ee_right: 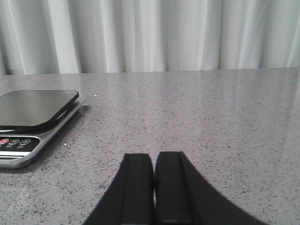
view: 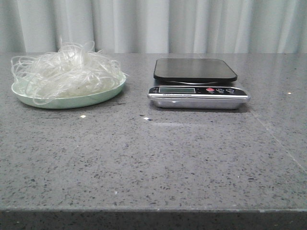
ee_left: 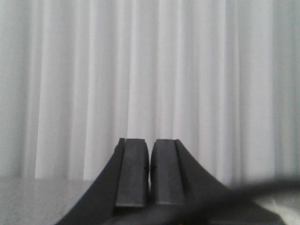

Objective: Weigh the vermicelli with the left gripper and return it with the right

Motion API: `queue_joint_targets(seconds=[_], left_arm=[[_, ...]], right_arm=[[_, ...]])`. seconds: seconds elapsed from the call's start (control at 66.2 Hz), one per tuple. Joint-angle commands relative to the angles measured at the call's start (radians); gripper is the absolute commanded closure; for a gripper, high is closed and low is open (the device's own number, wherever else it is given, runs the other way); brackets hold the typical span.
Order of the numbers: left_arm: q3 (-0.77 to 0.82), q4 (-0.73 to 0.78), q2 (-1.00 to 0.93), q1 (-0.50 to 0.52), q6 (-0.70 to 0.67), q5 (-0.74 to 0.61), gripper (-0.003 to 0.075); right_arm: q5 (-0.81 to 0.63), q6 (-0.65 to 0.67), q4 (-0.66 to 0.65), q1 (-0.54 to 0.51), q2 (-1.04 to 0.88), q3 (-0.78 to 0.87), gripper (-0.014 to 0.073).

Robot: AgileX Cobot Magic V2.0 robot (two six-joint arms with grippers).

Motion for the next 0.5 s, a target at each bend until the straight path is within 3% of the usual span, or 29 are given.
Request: queue_joint_targets(seconds=[0.0,0.121,0.257,0.378,0.484], left_arm=[[-0.122,-0.031,-0.012,0.000,0.000,-0.043,0.0593],[-0.327,0.096,0.040,0.000,0.000,0.183,0.0593],[-0.519,0.111,0.132,0.000,0.000,0.343,0.0593],[-0.674,0.037,0.243,0.000,0.000,0.528,0.0593],[-0.701,-0.067,0.286,0.000,0.000,0.588,0.0593]], right_arm=[[-0.074,0.001,-0.001,0.002,-0.017,-0.007,0.0415],[-0.074,0.001,-0.001,0.002,-0.017,-0.007,0.0415],[-0.074,0.001,-0.001,0.002,-0.017,-0.007,0.0415],[-0.074,0.001,-0.001,0.002,-0.017,-0.007,0.0415],[-0.074,0.001,-0.001,0.002,-0.017,-0.007,0.0415]])
